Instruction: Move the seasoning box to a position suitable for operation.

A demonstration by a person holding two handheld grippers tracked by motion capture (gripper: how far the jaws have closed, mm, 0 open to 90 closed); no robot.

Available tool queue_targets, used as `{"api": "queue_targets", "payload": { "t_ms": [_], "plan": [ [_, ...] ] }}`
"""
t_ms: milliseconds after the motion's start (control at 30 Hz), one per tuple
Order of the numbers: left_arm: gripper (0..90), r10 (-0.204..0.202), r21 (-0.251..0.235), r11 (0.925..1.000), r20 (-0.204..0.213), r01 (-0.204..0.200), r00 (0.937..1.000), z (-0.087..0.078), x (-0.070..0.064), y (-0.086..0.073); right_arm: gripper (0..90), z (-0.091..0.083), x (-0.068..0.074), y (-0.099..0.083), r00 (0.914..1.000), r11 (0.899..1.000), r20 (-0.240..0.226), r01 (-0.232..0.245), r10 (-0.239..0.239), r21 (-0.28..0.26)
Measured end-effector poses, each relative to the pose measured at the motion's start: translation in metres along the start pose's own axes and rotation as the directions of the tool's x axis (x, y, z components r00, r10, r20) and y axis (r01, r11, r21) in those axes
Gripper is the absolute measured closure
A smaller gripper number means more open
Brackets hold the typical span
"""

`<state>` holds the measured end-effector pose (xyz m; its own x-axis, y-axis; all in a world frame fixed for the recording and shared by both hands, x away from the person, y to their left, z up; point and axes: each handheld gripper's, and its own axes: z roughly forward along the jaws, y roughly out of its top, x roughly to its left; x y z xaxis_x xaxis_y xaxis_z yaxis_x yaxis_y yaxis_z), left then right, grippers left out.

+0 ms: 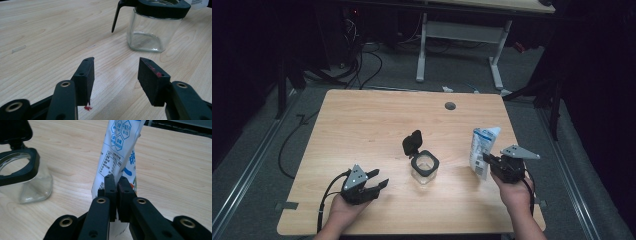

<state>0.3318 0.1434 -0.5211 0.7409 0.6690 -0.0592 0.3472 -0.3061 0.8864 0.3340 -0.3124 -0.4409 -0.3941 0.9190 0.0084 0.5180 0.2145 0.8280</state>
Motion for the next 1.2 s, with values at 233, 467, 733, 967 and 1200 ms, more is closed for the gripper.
{"api": "queue_targets", "payload": {
  "t_ms": [233,467,733,967,1200],
  "plan": [
    [47.3,0.007,0.0,1.0,0.008,-0.007,0.9999,0.001,-0.002,0.0,88.2,-0.005,0.008,0.0,0.9997,1.0,-0.023,0.012,-0.011,0.023],
    [47.2,0.013,-0.009,0.9999,0.021,-0.013,0.9997,0.003,-0.004,0.0,88.1,-0.003,0.015,-0.002,0.9987,0.998,-0.043,0.03,-0.028,0.061],
    [47.1,0.017,-0.018,0.9997,0.037,-0.016,0.9992,0.004,-0.005,0.001,88.2,-0.002,0.023,-0.001,0.9971,0.991,-0.057,0.057,-0.05,0.121],
    [47.1,0.02,-0.02,0.9996,0.036,-0.019,0.9991,0.004,-0.006,0.002,88.2,-0.001,0.026,0.007,0.9935,0.975,-0.074,0.1,-0.087,0.196],
    [47.0,0.023,-0.021,0.9995,0.033,-0.022,0.9992,0.003,-0.006,0.002,88.3,0.001,0.023,0.013,0.9916,0.962,-0.093,0.11,-0.089,0.249]
  ]
}}
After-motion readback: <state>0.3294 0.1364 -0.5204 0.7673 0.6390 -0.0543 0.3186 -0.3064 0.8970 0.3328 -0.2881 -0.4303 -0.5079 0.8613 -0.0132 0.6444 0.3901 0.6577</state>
